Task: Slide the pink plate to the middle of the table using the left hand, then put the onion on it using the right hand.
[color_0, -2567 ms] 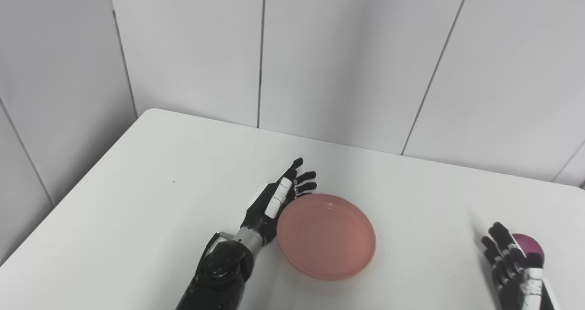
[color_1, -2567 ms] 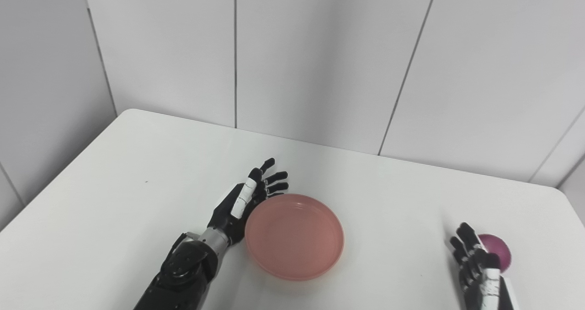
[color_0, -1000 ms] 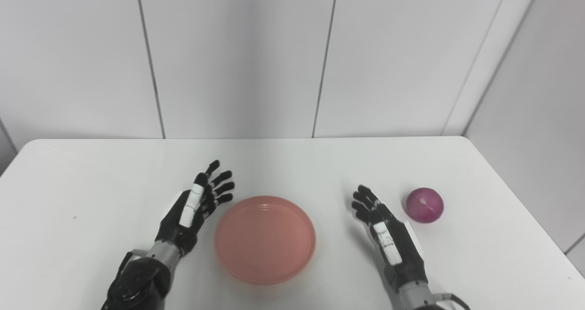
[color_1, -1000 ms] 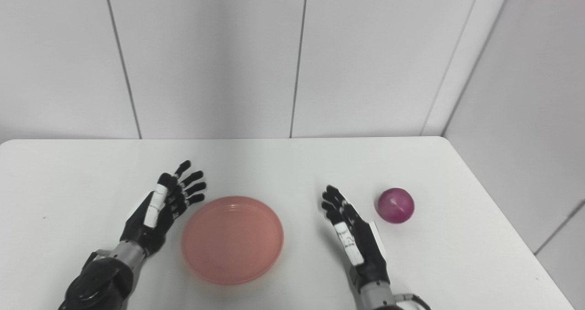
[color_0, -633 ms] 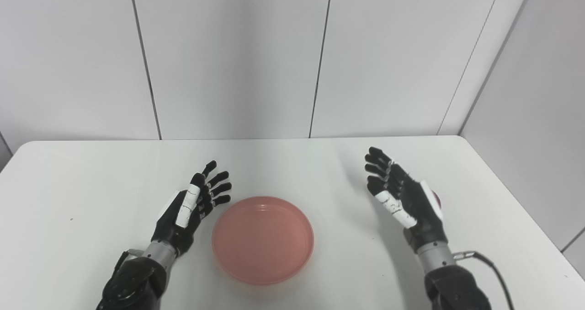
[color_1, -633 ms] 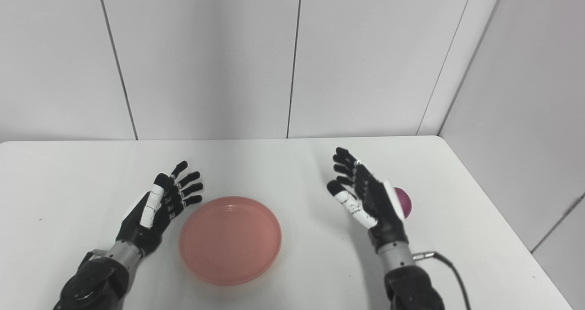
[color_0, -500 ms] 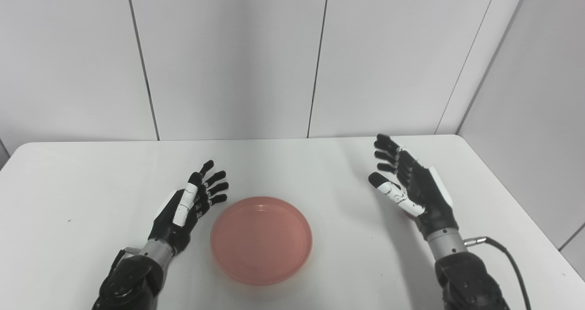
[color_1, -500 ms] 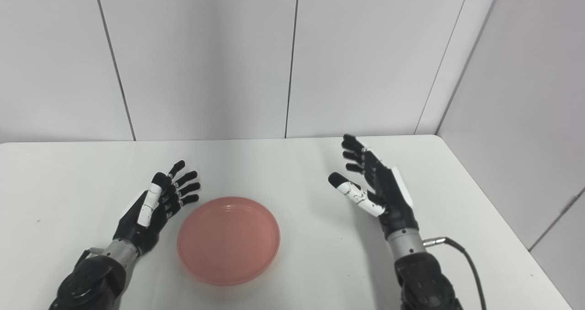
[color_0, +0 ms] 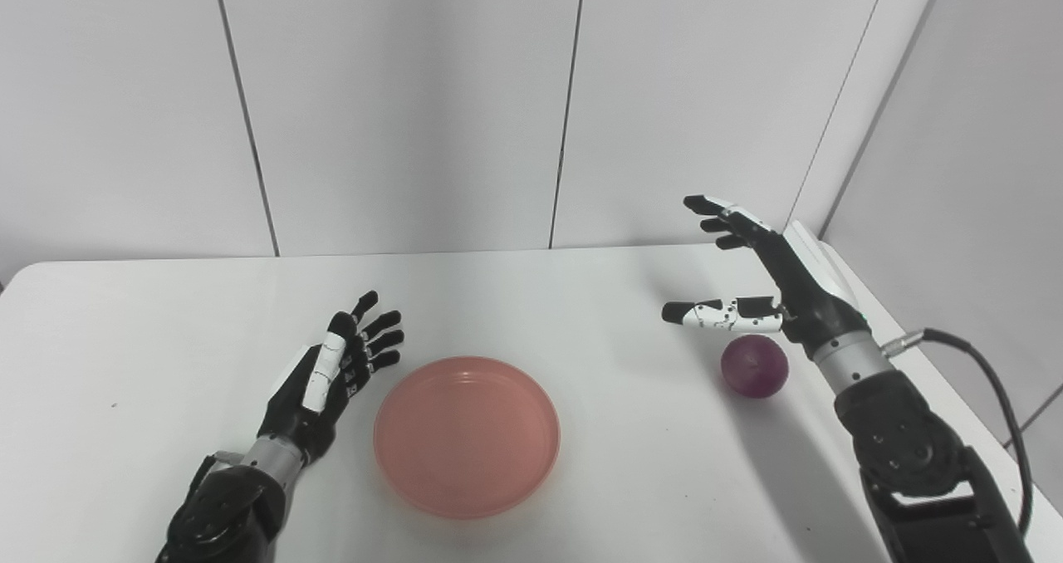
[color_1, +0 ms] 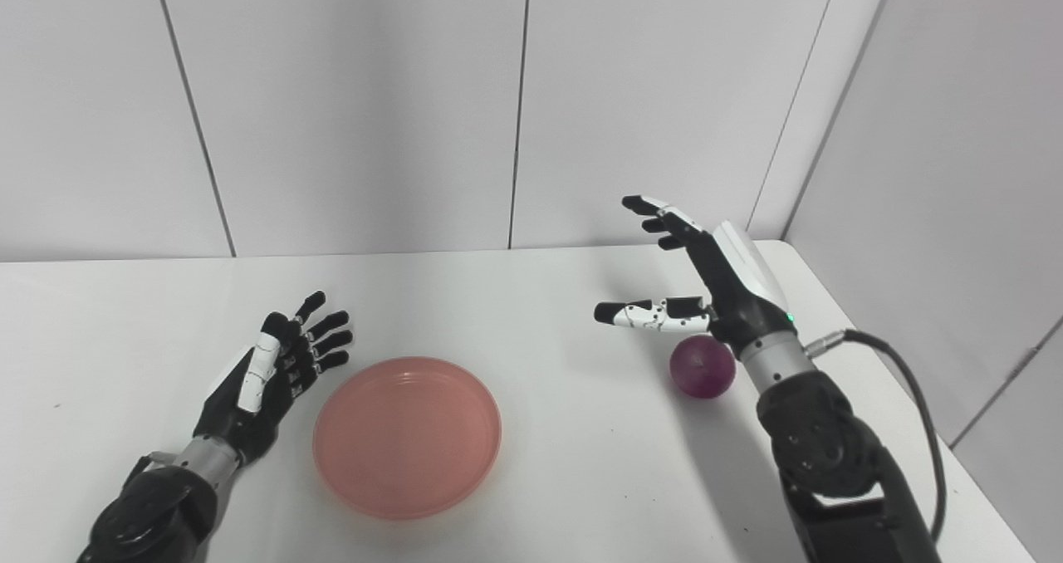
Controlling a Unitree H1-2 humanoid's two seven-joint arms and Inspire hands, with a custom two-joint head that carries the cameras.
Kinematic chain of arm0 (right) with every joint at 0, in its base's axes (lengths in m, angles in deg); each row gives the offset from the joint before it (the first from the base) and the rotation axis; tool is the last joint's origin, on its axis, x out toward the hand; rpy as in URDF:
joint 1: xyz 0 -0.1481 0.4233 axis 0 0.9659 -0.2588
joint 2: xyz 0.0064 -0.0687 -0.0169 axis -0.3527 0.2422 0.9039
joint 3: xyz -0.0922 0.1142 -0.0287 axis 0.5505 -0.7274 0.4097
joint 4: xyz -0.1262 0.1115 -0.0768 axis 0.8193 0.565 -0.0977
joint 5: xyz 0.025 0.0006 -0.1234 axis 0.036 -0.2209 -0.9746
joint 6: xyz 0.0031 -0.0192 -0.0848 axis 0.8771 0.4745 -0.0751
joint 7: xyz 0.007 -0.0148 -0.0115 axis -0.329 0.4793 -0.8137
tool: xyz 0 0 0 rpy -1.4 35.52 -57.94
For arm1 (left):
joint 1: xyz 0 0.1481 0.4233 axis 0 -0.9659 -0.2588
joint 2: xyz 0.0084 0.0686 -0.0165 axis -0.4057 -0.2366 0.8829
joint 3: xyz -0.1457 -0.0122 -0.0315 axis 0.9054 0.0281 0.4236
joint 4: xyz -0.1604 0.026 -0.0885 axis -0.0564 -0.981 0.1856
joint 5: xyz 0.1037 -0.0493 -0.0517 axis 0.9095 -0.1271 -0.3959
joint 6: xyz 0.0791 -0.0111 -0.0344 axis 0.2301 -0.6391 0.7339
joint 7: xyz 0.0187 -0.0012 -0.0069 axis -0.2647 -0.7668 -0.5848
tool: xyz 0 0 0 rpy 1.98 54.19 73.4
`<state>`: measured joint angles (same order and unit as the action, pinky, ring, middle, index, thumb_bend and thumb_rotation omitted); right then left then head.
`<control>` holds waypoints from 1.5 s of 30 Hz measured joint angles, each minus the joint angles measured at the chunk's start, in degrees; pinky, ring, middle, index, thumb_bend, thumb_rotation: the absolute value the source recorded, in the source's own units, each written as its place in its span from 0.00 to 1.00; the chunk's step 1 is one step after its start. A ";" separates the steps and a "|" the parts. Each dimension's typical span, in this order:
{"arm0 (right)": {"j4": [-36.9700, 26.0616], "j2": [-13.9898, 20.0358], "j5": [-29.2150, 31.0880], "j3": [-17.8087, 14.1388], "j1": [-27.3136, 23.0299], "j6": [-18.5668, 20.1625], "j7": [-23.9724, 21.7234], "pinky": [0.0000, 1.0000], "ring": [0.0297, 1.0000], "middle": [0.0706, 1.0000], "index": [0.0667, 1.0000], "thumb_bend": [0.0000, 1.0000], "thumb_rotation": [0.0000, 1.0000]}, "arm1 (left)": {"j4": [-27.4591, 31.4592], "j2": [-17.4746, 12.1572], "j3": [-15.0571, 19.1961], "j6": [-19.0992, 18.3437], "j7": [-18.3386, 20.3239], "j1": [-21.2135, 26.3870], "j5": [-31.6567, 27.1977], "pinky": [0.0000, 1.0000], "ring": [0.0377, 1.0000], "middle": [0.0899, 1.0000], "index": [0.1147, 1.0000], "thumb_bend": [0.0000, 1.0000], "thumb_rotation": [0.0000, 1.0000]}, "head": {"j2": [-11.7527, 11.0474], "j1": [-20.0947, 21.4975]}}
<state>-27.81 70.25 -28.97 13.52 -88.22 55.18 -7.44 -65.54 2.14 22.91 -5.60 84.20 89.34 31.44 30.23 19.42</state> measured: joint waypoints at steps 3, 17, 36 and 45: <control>0.73 3.34 -3.99 2.45 -1.47 0.93 -3.49 0.71 0.81 0.84 0.83 1.00 0.25 | 0.02 0.00 0.03 0.00 0.01 -0.01 0.00 0.87 0.89 0.91 1.00 0.89 0.96 | 0.00 0.09; 4.95 12.47 -19.48 13.47 -9.66 5.01 -23.25 0.61 0.81 0.85 0.82 1.00 0.08 | 0.01 -0.05 0.13 0.00 0.02 -0.01 0.01 0.85 0.89 0.91 1.00 0.86 0.98 | -0.26 0.00; 14.11 13.69 -23.97 17.02 -15.50 8.20 -38.22 0.69 0.87 0.89 0.83 1.00 0.19 | 0.28 0.06 0.24 0.00 -0.01 -0.12 0.01 0.85 0.89 0.91 1.00 0.89 0.97 | -0.09 -0.26; 15.36 13.69 -24.02 17.48 -15.47 9.69 -40.63 0.66 0.84 0.90 0.83 1.00 0.20 | 0.71 0.04 0.25 -0.04 -0.07 -0.36 0.01 0.84 0.89 0.91 1.00 0.89 0.98 | 0.00 -0.18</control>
<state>-12.45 83.95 -52.99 31.00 -103.69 64.87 -48.07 -64.83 2.18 23.17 -5.63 84.13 88.99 31.45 30.23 19.25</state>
